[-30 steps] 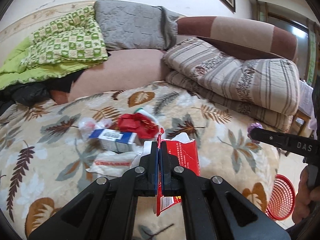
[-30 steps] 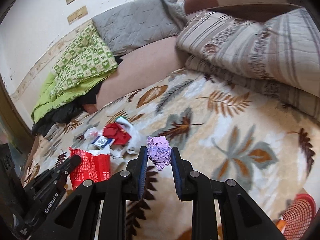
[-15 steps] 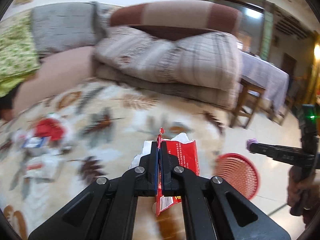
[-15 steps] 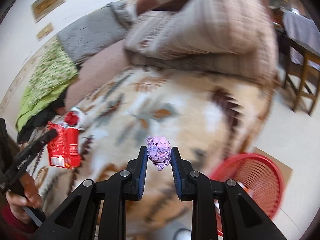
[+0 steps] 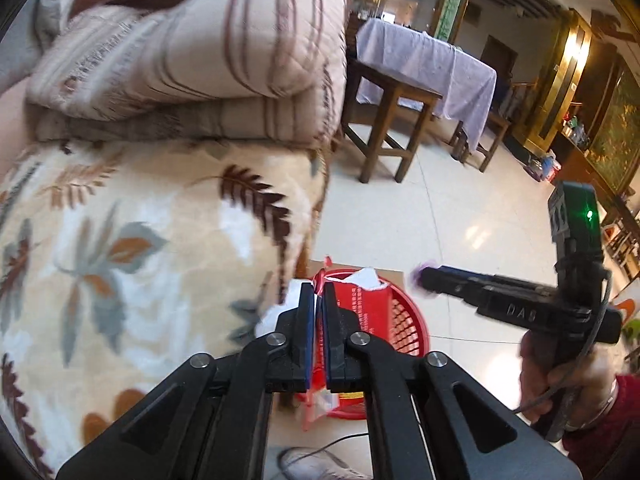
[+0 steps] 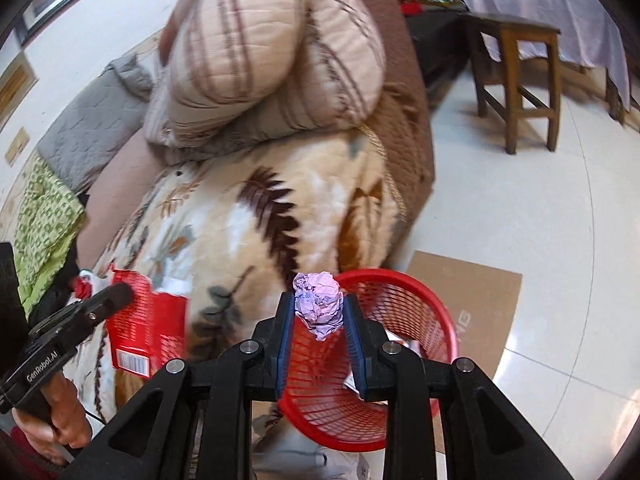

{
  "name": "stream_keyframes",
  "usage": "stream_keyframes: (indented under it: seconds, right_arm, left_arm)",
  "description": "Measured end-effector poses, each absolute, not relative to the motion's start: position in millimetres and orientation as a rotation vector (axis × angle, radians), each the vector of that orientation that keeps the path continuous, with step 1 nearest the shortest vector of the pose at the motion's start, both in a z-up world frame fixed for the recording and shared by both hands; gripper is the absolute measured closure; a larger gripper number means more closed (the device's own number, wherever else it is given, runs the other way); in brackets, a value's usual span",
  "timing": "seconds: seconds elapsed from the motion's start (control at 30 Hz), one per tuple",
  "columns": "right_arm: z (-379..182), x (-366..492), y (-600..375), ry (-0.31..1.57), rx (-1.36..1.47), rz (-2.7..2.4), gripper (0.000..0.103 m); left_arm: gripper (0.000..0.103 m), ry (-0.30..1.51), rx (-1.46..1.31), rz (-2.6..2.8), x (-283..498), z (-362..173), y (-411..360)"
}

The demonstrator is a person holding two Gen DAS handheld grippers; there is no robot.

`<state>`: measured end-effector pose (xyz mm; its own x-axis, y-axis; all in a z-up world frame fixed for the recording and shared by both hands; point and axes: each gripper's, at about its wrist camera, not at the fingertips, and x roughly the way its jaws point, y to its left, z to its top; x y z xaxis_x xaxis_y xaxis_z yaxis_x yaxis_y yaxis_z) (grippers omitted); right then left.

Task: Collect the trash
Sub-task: 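Carry the red wrapper and pink ball to the red wastebasket and open both tools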

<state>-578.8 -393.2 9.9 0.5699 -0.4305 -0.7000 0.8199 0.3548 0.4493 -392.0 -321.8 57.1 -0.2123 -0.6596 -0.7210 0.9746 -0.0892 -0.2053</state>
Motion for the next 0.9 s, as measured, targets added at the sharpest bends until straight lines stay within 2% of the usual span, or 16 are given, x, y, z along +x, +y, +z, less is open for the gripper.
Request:
stream_keyframes:
  seconds: [0.03,0.07,0.1,0.13,0.5,0.9]
  right_arm:
    - [7,-581,-396,0.514,0.89,-0.858,0.062]
    - [4,-584,-398,0.508,0.905,-0.867,0.048]
    - [2,-589,-400,0.5,0.921,-0.889,0.043]
    - [2,-592,-402,0.493,0.925,-0.896,0.042]
    - [20,-584,-395,0.467,0.882,-0.865,0.042]
    - [65,-455,-349,0.555,0.7,-0.589,0.042]
  left_arm:
    - [0.082,0.803,0.541,-1.634,-394,57,-324]
    - [0.073,0.81,0.527,-1.628,-394,57,-325]
    - [0.058,0.803,0.509,-1.626,-394,59,-324]
    - [0.054,0.791,0.496,-1.623,-394,62,-322]
    - [0.054,0.76,0.388,-1.527,-345,93,-269]
    - [0.053,0.868,0.268,-1.172,-225,97,-156]
